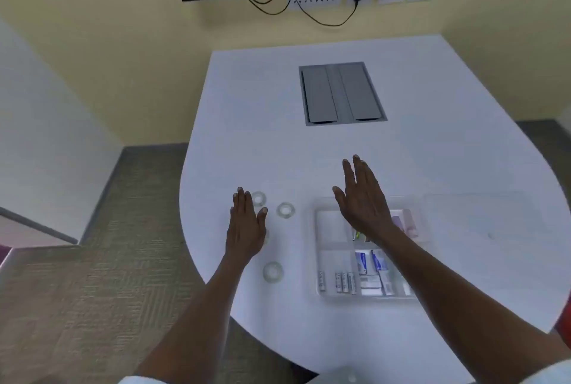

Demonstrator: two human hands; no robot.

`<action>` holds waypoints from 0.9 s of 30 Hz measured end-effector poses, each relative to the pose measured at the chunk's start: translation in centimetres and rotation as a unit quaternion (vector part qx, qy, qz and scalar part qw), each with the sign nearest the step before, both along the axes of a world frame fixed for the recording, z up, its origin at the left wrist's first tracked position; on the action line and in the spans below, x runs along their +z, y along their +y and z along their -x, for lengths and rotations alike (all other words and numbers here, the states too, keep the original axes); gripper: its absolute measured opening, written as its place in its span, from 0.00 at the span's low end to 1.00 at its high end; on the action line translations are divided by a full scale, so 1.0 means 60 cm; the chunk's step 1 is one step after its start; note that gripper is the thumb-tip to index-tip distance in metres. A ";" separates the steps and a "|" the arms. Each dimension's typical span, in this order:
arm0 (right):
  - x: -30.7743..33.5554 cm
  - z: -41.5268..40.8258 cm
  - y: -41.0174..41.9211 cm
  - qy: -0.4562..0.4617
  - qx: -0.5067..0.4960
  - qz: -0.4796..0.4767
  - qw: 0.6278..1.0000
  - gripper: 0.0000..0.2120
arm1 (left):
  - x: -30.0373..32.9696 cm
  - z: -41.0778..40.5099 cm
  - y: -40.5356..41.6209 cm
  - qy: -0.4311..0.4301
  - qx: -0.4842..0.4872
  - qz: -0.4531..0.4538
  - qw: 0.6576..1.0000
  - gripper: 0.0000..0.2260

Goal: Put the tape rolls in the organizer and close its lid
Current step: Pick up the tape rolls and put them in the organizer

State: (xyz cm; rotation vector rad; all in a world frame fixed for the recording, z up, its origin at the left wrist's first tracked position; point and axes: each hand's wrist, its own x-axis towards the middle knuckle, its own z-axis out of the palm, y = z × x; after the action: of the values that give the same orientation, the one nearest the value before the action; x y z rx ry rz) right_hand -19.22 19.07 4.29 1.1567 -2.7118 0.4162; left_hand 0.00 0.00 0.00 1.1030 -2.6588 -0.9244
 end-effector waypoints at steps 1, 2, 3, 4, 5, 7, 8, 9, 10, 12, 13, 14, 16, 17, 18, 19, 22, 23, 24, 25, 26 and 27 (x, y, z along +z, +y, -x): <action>-0.006 -0.006 -0.005 -0.002 0.004 -0.007 1.000 0.30 | -0.007 -0.006 0.001 -0.008 0.003 0.000 1.000 0.30; -0.009 -0.010 -0.007 0.002 0.011 -0.006 1.000 0.30 | -0.010 -0.010 0.000 -0.014 0.006 -0.009 1.000 0.30; -0.018 -0.016 -0.008 0.006 0.019 -0.011 1.000 0.29 | -0.019 -0.017 0.003 -0.023 0.013 -0.015 1.000 0.30; -0.028 -0.025 -0.009 0.013 0.032 -0.021 0.999 0.29 | -0.030 -0.024 0.007 -0.028 0.019 -0.018 0.999 0.30; -0.039 -0.031 -0.013 0.019 0.045 -0.027 0.998 0.28 | -0.041 -0.029 0.010 -0.033 0.028 -0.019 0.999 0.29; -0.057 -0.046 -0.022 0.020 0.080 -0.046 0.995 0.24 | -0.062 -0.039 0.012 -0.047 0.040 -0.015 0.998 0.29; -0.066 -0.054 -0.027 0.016 0.097 -0.046 0.994 0.22 | -0.073 -0.043 0.013 -0.049 0.048 -0.015 0.998 0.29; -0.076 -0.065 -0.031 0.012 0.119 -0.047 0.992 0.20 | -0.085 -0.049 0.014 -0.057 0.055 -0.014 0.997 0.28; -0.086 -0.077 -0.035 0.016 0.143 -0.048 0.988 0.17 | -0.099 -0.054 0.016 -0.064 0.060 -0.008 0.996 0.28; -0.105 -0.104 -0.046 0.015 0.195 -0.057 0.979 0.12 | -0.123 -0.063 0.018 -0.079 0.073 0.004 0.994 0.27; -0.112 -0.118 -0.050 0.009 0.216 -0.067 0.974 0.09 | -0.134 -0.066 0.016 -0.087 0.080 0.007 0.993 0.27; -0.121 -0.130 -0.053 0.003 0.233 -0.076 0.969 0.08 | -0.145 -0.069 0.015 -0.094 0.087 0.006 0.992 0.27; -0.136 -0.151 -0.055 -0.019 0.257 -0.099 0.961 0.07 | -0.168 -0.074 0.014 -0.108 0.089 0.001 0.990 0.27; -0.141 -0.160 -0.056 -0.032 0.267 -0.115 0.956 0.08 | -0.179 -0.077 0.014 -0.117 0.083 0.005 0.990 0.27; -0.145 -0.169 -0.058 -0.049 0.276 -0.135 0.950 0.09 | -0.190 -0.081 0.015 -0.124 0.077 0.014 0.989 0.28; -0.148 -0.178 -0.061 -0.073 0.281 -0.159 0.944 0.12 | -0.200 -0.085 0.016 -0.128 0.070 0.032 0.989 0.28; -0.157 -0.200 -0.072 -0.135 0.283 -0.214 0.925 0.23 | -0.221 -0.096 0.019 -0.115 0.071 0.095 0.986 0.28; -0.159 -0.207 -0.077 -0.146 0.285 -0.221 0.921 0.26 | -0.225 -0.097 0.018 -0.109 0.076 0.107 0.985 0.28; -0.162 -0.213 -0.081 -0.155 0.289 -0.226 0.917 0.29 | -0.228 -0.098 0.018 -0.105 0.083 0.114 0.984 0.28; -0.165 -0.218 -0.084 -0.163 0.292 -0.227 0.915 0.31 | -0.229 -0.098 0.018 -0.101 0.089 0.118 0.984 0.28; -0.167 -0.223 -0.087 -0.170 0.293 -0.226 0.913 0.32 | -0.231 -0.097 0.019 -0.098 0.094 0.120 0.984 0.28; -0.170 -0.227 -0.089 -0.172 0.293 -0.225 0.913 0.32 | -0.231 -0.097 0.020 -0.094 0.097 0.119 0.984 0.28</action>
State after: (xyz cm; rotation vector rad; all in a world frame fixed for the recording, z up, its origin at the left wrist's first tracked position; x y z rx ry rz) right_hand -5.59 13.76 -5.93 2.2373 -2.7727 0.0495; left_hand 5.80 1.20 -13.87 1.4184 -2.6517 -0.4744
